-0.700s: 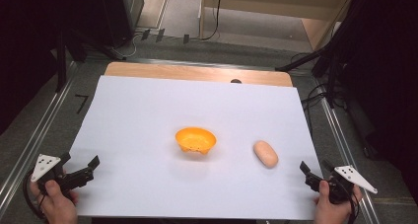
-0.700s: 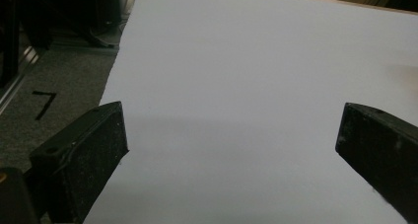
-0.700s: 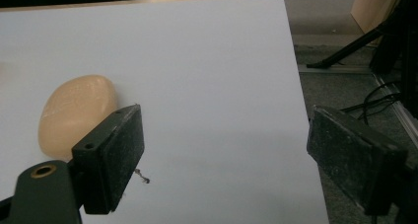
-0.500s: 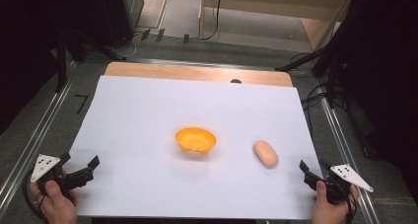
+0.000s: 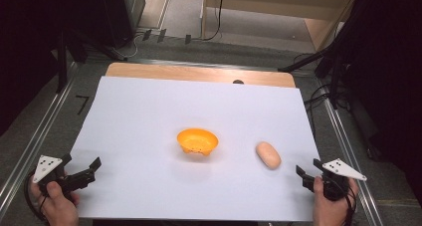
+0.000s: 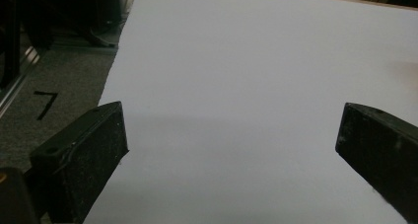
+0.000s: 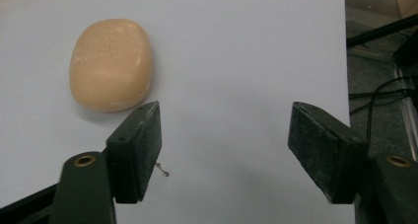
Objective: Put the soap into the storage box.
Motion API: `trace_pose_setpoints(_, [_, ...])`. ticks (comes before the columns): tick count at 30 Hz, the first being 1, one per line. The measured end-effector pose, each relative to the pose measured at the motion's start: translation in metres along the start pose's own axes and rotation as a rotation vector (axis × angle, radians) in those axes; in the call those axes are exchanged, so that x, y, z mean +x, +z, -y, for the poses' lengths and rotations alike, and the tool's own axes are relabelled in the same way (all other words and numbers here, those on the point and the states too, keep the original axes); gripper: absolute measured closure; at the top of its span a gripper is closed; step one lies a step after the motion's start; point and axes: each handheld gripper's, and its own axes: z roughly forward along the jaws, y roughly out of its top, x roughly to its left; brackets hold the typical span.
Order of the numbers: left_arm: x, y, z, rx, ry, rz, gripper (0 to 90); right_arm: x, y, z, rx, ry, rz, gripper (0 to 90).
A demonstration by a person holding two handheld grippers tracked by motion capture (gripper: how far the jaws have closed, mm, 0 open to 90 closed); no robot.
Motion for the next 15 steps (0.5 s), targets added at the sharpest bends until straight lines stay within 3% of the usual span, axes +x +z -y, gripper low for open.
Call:
trace_pose_setpoints(5, [-0.001,0.000,0.000,0.000,0.005,-0.003,0.0,-0.002,0.003,-0.007,0.073,0.000,-0.024,20.7])
trace_pose_setpoints(15, [-0.002,0.001,0.000,0.007,0.015,-0.021,0.0,0.005,0.010,-0.026,0.216,-0.051,-0.055,18.6])
